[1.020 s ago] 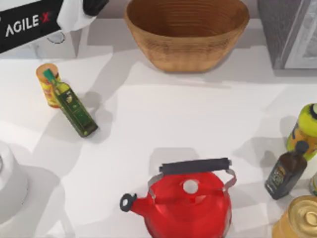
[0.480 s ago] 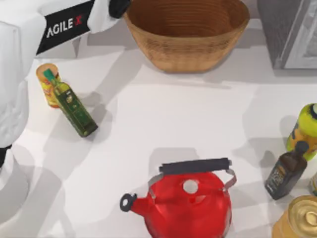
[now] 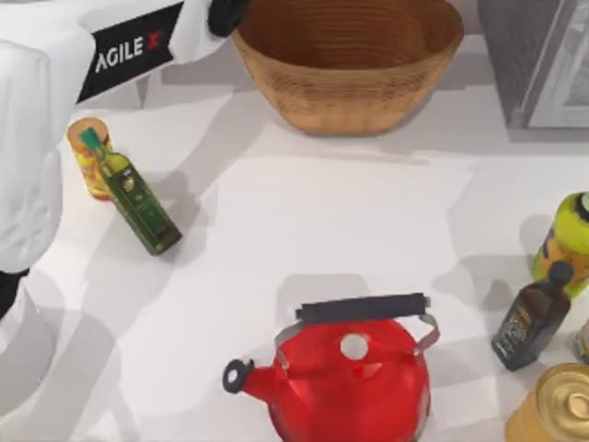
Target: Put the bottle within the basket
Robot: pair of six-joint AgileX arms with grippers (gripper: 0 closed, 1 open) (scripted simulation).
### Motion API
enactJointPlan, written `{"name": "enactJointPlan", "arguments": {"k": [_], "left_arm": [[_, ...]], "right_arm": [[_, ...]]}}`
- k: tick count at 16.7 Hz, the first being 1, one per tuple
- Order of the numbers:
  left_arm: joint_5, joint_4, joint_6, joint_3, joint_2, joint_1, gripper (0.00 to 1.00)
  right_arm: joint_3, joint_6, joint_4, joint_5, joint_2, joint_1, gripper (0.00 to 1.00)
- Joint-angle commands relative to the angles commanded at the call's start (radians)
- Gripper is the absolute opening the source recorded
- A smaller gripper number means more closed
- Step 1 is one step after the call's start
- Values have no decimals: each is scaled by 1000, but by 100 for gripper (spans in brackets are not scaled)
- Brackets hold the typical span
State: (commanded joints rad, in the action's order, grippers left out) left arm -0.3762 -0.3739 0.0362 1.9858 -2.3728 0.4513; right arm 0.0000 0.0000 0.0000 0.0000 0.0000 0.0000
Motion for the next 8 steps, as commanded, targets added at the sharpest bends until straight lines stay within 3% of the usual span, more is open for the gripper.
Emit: {"name": "enactJointPlan", "arguments": {"k": [8], "left_arm": [[0, 0, 0, 0, 0, 0, 83]], "right_arm": [[0, 0, 0, 0, 0, 0, 100]]}}
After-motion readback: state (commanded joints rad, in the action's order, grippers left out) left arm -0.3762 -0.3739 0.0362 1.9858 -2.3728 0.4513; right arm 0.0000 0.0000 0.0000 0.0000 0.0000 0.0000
